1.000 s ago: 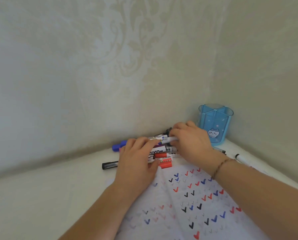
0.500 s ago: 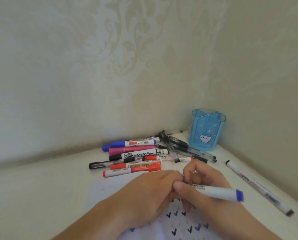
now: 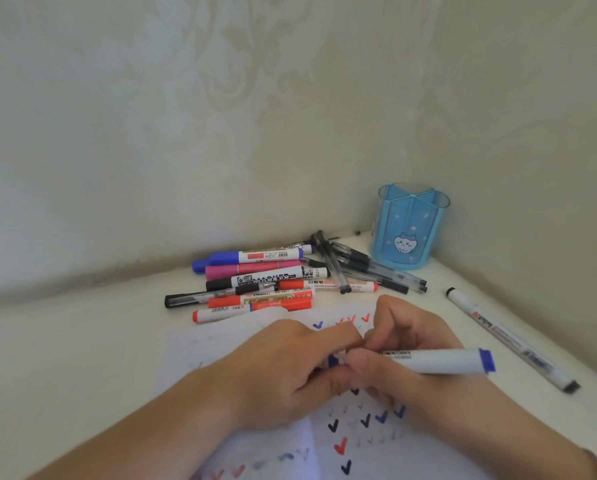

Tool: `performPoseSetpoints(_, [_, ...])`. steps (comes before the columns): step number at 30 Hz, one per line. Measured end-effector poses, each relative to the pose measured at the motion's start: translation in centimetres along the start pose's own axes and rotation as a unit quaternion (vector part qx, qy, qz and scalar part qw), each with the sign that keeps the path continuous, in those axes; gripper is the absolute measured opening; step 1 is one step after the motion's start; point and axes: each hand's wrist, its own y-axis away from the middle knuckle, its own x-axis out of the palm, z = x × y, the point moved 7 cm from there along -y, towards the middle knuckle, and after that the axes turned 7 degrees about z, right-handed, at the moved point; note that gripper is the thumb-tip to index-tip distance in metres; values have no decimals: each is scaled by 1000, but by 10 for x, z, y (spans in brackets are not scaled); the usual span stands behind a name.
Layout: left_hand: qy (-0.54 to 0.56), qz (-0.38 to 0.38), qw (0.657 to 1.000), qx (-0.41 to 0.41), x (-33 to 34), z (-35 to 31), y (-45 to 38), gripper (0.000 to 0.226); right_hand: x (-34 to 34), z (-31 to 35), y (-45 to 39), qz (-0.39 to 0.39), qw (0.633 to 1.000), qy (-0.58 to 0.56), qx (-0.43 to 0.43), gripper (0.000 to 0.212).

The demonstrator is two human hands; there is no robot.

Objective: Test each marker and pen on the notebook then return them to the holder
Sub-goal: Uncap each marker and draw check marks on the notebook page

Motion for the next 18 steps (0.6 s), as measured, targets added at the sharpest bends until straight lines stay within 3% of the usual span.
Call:
performPoseSetpoints(2, [38,-21,999,-8,-4,4,0,39,-8,9,1,-28,999,-1,-17,21])
performPoseSetpoints(5, [110,-72,991,-30,-15,16,6,24,-25,38,4,-66,994,-60,-68,33])
performPoseSetpoints(7, [122,-106,986,-43,-20,22,9,34,-24,61,2,-40,991,-85,-92,32])
performPoseSetpoints(9, [83,-115,988,-58,-21,25,7,42,-13,62,-2,-1,995,-80,-54,31])
performPoseSetpoints(14, [86,-100,988,-84,-18,30,3,50,13,8,23,-3,991,31,128,14])
performPoseSetpoints(18, [83,-89,989,-83,-16,31,1,30,2,8,33,-61,984,115,125,28])
